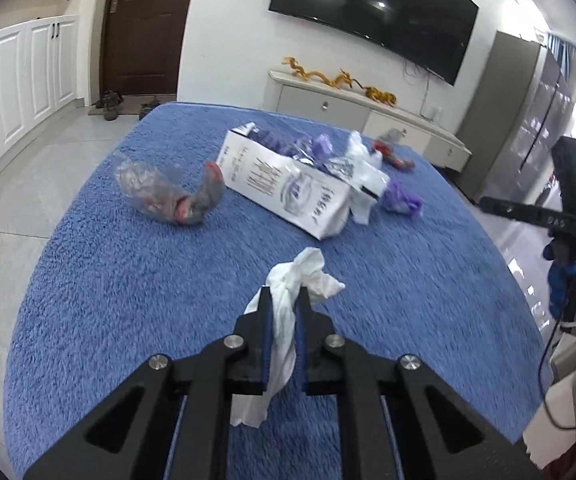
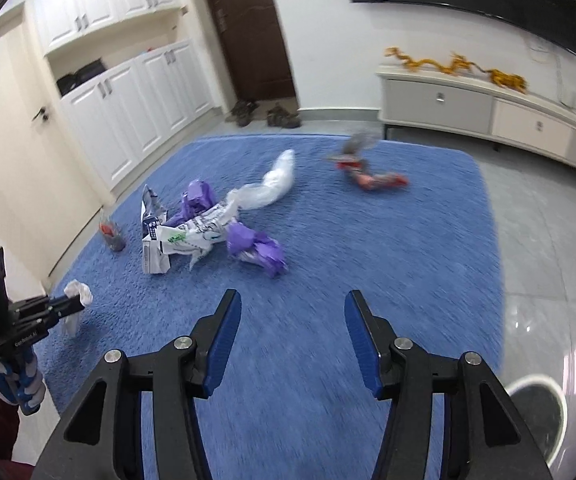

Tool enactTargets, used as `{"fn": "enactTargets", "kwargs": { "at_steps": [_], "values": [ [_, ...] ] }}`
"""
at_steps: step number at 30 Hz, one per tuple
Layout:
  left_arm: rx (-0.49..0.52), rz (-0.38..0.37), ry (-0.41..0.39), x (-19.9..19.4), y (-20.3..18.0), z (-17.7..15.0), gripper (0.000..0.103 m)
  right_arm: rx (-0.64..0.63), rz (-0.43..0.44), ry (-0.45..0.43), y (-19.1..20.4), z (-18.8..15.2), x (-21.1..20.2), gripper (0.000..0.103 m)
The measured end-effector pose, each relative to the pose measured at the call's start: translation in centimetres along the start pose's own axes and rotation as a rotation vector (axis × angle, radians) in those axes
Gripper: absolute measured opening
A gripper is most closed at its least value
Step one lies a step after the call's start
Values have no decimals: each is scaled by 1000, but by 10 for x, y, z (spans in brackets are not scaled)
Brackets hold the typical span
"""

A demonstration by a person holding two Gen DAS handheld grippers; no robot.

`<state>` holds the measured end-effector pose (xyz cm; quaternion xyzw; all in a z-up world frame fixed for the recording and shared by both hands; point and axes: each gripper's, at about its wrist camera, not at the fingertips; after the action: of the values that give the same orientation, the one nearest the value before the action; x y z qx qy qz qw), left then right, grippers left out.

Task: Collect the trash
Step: 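Grasp the white tissue with the left gripper, then grasp the purple wrapper with the right gripper while left holds the tissue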

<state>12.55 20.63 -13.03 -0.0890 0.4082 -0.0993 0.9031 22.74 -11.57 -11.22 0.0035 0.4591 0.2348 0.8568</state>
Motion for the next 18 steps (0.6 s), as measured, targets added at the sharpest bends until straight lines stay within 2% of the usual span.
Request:
{"fn": "enactTargets", "kwargs": {
  "at_steps": [7,10,18],
  "values": [
    [-33,8,-6,16,6,5,9,-84,40,42,22,29,52,57],
    [-55,7,3,22,10,2,9,-127,56,46,29,35,66,61],
    [-54,10,6,28,8,2,9,-182,80,64,33,45,96,61]
  ]
}}
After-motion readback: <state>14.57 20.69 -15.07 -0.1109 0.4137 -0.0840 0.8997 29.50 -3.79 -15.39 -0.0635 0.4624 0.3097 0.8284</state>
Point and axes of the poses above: each gripper's, at about its wrist camera, not at the fingertips, and x roughly the way its jaws point, y to its left, z to its top, and after that the axes turned 4 degrees about y, right-handed
